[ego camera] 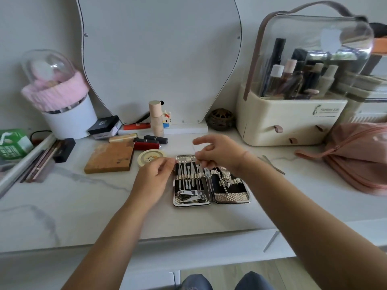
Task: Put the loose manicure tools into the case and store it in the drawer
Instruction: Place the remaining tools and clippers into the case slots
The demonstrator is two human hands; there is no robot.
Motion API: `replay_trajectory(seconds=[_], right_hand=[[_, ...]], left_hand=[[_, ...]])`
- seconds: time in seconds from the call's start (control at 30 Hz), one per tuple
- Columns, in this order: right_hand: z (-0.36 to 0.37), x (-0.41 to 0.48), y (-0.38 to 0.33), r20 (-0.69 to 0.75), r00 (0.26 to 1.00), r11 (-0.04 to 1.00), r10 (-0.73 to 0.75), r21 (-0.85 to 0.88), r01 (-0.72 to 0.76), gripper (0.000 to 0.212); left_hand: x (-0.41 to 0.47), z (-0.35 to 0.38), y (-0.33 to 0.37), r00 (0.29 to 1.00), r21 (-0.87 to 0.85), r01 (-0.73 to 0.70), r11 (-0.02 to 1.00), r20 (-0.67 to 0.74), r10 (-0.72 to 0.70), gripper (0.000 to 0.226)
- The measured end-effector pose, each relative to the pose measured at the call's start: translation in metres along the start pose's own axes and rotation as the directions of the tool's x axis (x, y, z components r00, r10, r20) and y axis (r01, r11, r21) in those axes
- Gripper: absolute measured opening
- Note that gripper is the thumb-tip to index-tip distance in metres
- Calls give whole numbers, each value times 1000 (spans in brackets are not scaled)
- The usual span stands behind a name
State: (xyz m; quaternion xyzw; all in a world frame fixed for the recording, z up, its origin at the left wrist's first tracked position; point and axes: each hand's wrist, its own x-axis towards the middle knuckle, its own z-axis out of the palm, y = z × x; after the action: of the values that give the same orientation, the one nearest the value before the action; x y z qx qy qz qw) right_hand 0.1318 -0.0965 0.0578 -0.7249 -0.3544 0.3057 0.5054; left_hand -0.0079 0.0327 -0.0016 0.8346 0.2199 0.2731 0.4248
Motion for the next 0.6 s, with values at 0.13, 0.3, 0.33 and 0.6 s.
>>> replay_trajectory(seconds=[0.13,0.3,0.33,0.6], right_hand=[[28,32,1,-12,998,997,65,37,-64,11],[37,47,5,-35,985,980,171,108,-167,10],[37,48,4,-38,983,978,182,112,-177,10],[40,55,6,-49,980,981,193,21,-193,12]], left_hand=[[0,0,-1,1000,21,-9,1000,-24,9,28],[1,0,0,999,22,-3,1000,-32,4,29],[2,1,0,999,26,-4,1000,-34,5,29],[2,0,-2,999,37,-4,999,-52,6,29]])
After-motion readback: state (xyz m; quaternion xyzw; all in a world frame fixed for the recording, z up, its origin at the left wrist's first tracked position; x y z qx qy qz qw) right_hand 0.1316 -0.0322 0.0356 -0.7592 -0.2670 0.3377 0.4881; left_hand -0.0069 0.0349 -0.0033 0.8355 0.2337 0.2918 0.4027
